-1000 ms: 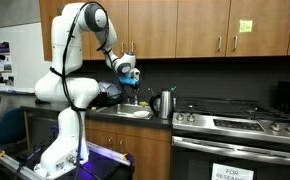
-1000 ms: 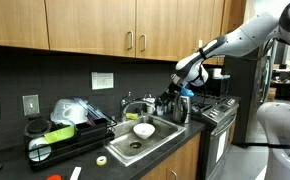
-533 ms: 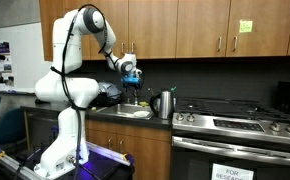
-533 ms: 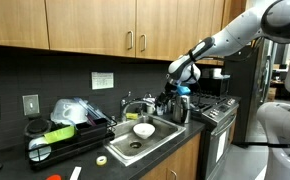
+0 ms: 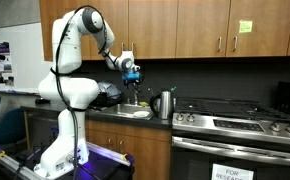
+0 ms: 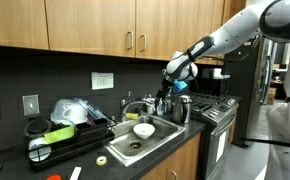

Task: Move the faucet to the left

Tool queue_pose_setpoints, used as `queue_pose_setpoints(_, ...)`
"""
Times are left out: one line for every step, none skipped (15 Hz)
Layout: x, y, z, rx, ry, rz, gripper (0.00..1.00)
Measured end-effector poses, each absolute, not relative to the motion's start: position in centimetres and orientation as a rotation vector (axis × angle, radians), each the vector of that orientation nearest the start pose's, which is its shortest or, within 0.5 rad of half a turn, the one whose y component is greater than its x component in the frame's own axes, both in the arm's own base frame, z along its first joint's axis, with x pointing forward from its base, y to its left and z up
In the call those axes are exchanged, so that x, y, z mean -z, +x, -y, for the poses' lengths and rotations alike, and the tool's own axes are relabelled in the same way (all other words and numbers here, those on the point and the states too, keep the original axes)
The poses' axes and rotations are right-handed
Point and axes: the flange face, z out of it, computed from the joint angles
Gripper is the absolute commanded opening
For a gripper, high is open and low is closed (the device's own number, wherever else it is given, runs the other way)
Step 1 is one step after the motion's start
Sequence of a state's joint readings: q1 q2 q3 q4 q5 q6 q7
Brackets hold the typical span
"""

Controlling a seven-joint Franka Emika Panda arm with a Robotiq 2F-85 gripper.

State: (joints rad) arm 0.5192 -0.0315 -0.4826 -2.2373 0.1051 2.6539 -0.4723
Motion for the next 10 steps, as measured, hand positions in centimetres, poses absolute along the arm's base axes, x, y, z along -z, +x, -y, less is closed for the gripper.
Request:
queue_pose_setpoints(-43.1, 55.6, -2.0, 0.719, -3.012, 0.681, 1.00)
queue_pose_setpoints(-43.2, 55.7, -2.4, 0.731, -3.017, 0.716, 1.00)
queue_pose_setpoints(-43.3, 55.7, -2.8, 0.745, -3.019, 0.749, 1.00)
queue_pose_setpoints(-43.4, 55.7, -3.2, 0.760, -3.019, 0.774, 1.00)
queue_pose_setpoints(-43.5, 55.7, -3.5, 0.776, -3.015, 0.791, 1.00)
queue_pose_setpoints(-43.7, 55.7, -3.7, 0.794, -3.011, 0.803, 1.00)
queue_pose_setpoints(-43.8, 55.8, -3.8, 0.814, -3.008, 0.813, 1.00)
queue_pose_setpoints(-44.0, 55.9, -3.8, 0.836, -3.004, 0.824, 1.00)
queue_pose_setpoints(-44.2, 55.9, -3.7, 0.856, -3.002, 0.834, 1.00)
queue_pose_setpoints(-44.3, 56.0, -3.6, 0.875, -3.000, 0.845, 1.00)
